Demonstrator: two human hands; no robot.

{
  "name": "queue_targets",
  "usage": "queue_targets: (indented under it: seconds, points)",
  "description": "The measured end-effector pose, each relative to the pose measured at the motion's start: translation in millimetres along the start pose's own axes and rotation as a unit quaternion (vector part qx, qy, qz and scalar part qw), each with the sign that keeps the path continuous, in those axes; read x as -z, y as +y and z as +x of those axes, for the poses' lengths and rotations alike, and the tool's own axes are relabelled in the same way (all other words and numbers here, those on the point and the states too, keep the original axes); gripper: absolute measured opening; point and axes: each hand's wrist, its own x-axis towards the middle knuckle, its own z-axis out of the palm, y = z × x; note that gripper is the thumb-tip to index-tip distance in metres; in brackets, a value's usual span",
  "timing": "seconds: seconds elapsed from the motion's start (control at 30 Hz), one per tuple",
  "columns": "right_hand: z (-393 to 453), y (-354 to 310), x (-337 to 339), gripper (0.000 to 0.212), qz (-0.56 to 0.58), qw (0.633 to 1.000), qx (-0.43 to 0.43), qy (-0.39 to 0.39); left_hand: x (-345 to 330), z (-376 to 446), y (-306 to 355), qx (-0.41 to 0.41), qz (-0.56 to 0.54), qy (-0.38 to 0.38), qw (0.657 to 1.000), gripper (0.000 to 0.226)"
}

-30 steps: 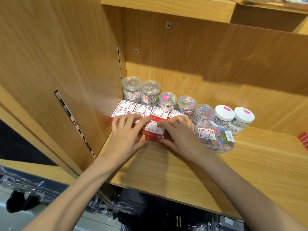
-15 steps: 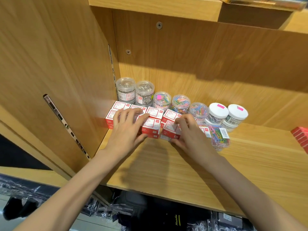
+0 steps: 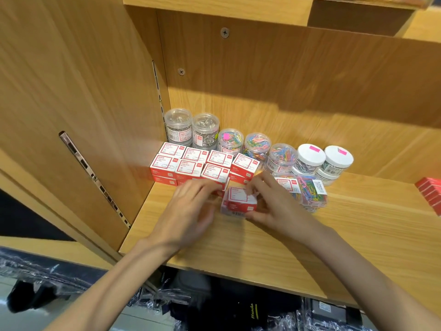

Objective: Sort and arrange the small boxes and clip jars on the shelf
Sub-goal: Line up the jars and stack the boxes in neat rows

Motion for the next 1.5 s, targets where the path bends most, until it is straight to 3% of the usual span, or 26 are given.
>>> queue_targets:
  seconds: [0.17, 0.4, 0.53, 0.73, 0.93, 1.07, 1.17, 1.3, 1.4, 1.5]
  points:
    - [-21.5, 4.7, 9.8, 0.037, 0.0, 0.997, -0.041, 0.066, -9.6, -6.5, 3.0, 0.01, -0.073, -0.083, 0.994, 0.053]
    - [-31.6, -8.9, -16.4, 0.045, -0.041, 0.993, -0.052, 0.1, -14.7, -9.4, 11.8, 0.017, -0.002, -0.078, 0.997, 0.05]
    - [-15.5, -11.1, -22.6, 0.043, -0.055, 0.989, -0.068, 0.119, -18.7, -23.5, 23.3, -0.03, 0.005, -0.08, 0.996, 0.048]
    - [-15.1, -15.8, -19.0, 0.049, -0.021, 0.99, -0.105, 0.093, -14.8, -21.0, 19.4, 0.04, -0.108, -0.058, 0.992, 0.046]
    - [-7.9, -24.3, -17.0, 0.058, 0.015, 0.991, -0.131, 0.025, -15.0, -19.2, 31.4, 0.096, -0.286, -0.034, 0.953, 0.053]
    - [-3.8, -32.1, -23.8, 0.055, -0.003, 0.991, -0.13, 0.043, -14.8, -19.7, 36.5, 0.116, -0.32, -0.051, 0.939, 0.059]
    - [-3.9, -34.2, -21.3, 0.047, -0.019, 0.992, -0.118, 0.039, -10.4, -14.9, 27.6, 0.065, -0.257, -0.025, 0.964, 0.05]
    - [0.2, -29.3, -15.5, 0.035, -0.092, 0.989, -0.101, 0.056, -2.7, 4.5, -1.9, 0.033, -0.027, 0.066, 0.997, 0.048]
    - [13.0, -24.9, -13.9, 0.028, -0.089, 0.991, -0.081, 0.055, -3.9, 18.5, -14.6, 0.009, 0.078, 0.038, 0.996, 0.055]
    - [20.4, -17.4, -11.6, 0.031, -0.091, 0.993, -0.062, 0.03, -10.7, 27.0, -23.6, -0.013, 0.116, -0.002, 0.993, 0.06]
